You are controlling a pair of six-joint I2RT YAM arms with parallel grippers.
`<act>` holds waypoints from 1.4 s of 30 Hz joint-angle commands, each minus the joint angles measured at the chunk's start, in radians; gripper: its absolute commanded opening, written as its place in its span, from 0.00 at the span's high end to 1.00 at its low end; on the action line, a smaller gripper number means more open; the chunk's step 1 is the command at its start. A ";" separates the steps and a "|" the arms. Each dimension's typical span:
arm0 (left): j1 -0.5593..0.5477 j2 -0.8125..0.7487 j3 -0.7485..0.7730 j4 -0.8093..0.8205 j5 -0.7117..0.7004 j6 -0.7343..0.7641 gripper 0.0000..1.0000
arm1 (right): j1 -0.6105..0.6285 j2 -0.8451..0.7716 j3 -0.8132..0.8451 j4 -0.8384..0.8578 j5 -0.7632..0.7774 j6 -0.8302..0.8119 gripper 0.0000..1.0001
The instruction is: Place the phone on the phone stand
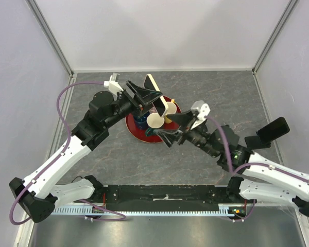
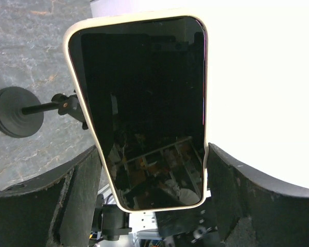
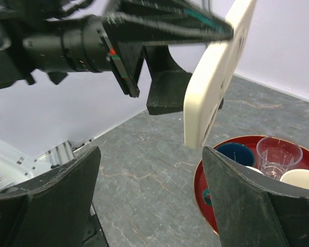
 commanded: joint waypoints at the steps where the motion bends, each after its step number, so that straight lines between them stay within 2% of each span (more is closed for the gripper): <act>1: 0.004 -0.063 0.011 0.118 -0.067 -0.068 0.98 | 0.159 0.084 -0.012 0.225 0.390 -0.079 0.15; 5: 0.004 -0.081 -0.004 0.118 -0.070 -0.082 0.98 | 0.226 0.172 -0.010 0.341 0.544 -0.096 0.21; 13: 0.004 -0.093 -0.009 0.118 -0.070 -0.085 0.98 | 0.231 0.214 0.030 0.402 0.634 -0.133 0.27; 19: 0.004 -0.095 -0.018 0.145 -0.059 -0.099 0.98 | 0.231 0.266 0.080 0.437 0.613 -0.179 0.35; 23: 0.004 -0.098 -0.027 0.149 -0.053 -0.119 0.98 | 0.230 0.330 0.096 0.508 0.647 -0.208 0.43; 28: 0.004 -0.103 -0.036 0.155 -0.053 -0.136 0.98 | 0.231 0.403 0.107 0.610 0.707 -0.267 0.48; 33: 0.004 -0.106 -0.036 0.156 -0.051 -0.137 0.98 | 0.231 0.438 0.131 0.634 0.722 -0.323 0.54; 37: 0.004 -0.103 -0.040 0.158 -0.039 -0.140 0.98 | 0.225 0.430 0.131 0.634 0.698 -0.359 0.62; 42: 0.004 -0.093 -0.056 0.184 -0.018 -0.165 0.98 | 0.197 0.421 0.123 0.618 0.633 -0.354 0.67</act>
